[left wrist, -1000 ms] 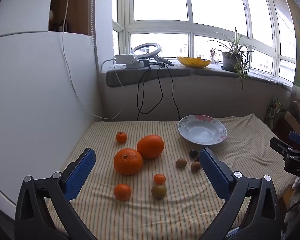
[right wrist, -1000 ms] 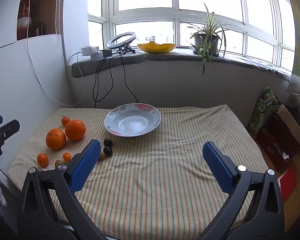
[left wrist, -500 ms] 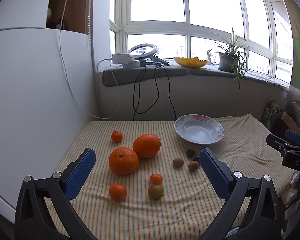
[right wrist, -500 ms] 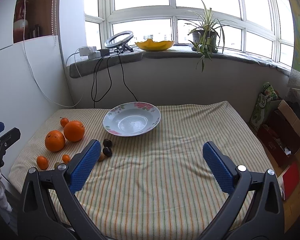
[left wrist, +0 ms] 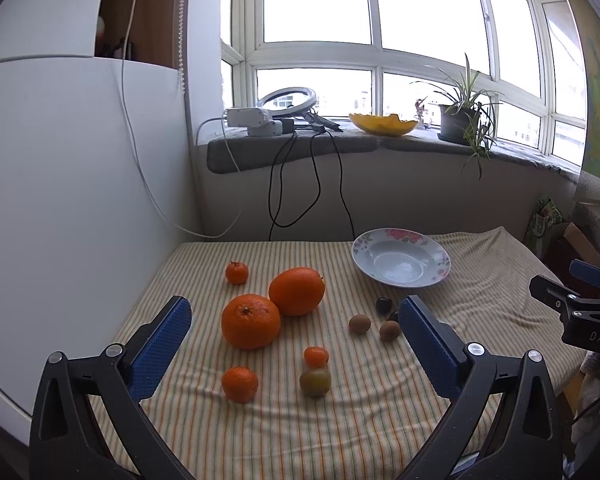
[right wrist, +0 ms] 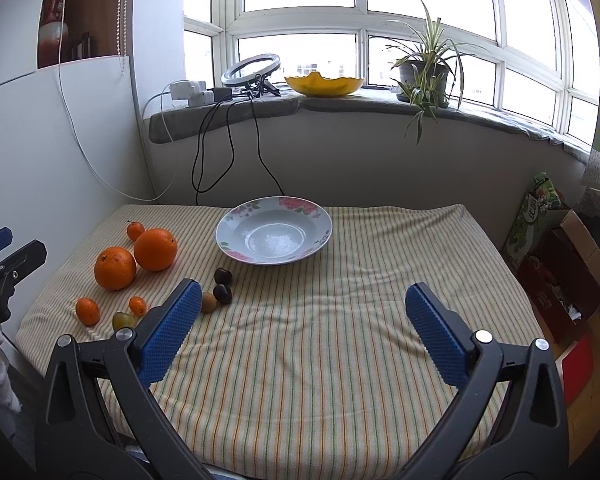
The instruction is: Organize fruits
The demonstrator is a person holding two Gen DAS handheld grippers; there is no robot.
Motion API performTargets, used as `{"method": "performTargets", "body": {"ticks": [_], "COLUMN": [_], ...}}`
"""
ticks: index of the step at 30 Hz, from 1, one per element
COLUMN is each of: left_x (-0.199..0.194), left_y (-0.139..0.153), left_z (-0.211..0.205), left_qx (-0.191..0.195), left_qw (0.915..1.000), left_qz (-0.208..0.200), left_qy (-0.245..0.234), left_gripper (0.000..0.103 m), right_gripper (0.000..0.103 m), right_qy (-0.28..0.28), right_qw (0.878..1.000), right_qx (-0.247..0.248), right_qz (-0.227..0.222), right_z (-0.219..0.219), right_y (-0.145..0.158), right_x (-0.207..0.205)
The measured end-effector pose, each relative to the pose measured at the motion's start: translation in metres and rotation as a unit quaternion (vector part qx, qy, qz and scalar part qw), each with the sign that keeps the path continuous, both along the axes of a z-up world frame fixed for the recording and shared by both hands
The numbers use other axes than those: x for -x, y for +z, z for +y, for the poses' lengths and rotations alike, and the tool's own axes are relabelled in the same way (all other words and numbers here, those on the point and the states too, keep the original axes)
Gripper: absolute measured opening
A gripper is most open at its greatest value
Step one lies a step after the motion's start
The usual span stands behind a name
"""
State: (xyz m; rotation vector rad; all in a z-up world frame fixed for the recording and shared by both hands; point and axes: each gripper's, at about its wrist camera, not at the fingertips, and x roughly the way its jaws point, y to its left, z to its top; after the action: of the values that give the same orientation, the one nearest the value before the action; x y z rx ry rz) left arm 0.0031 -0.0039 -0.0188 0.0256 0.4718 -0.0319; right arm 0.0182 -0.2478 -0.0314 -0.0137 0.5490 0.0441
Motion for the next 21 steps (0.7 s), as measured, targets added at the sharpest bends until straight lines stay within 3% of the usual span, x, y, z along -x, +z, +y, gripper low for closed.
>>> {"method": "performTargets", "body": {"ticks": [21], "left_x": [-0.0014], "left_y": [-0.0017], "left_z": [0.0002], "left_qx": [0.002], "left_qw": [1.0], "left_qz": [0.006], "left_qy": [0.004], "left_gripper": [0.103], "right_gripper": [0.103], "right_qy": [0.012], "right_qw": [1.0], "right_qx": [-0.002], "right_qz": [-0.002], "right_z": [0.0043], "right_y": [0.0001], "right_x": [0.0019]}}
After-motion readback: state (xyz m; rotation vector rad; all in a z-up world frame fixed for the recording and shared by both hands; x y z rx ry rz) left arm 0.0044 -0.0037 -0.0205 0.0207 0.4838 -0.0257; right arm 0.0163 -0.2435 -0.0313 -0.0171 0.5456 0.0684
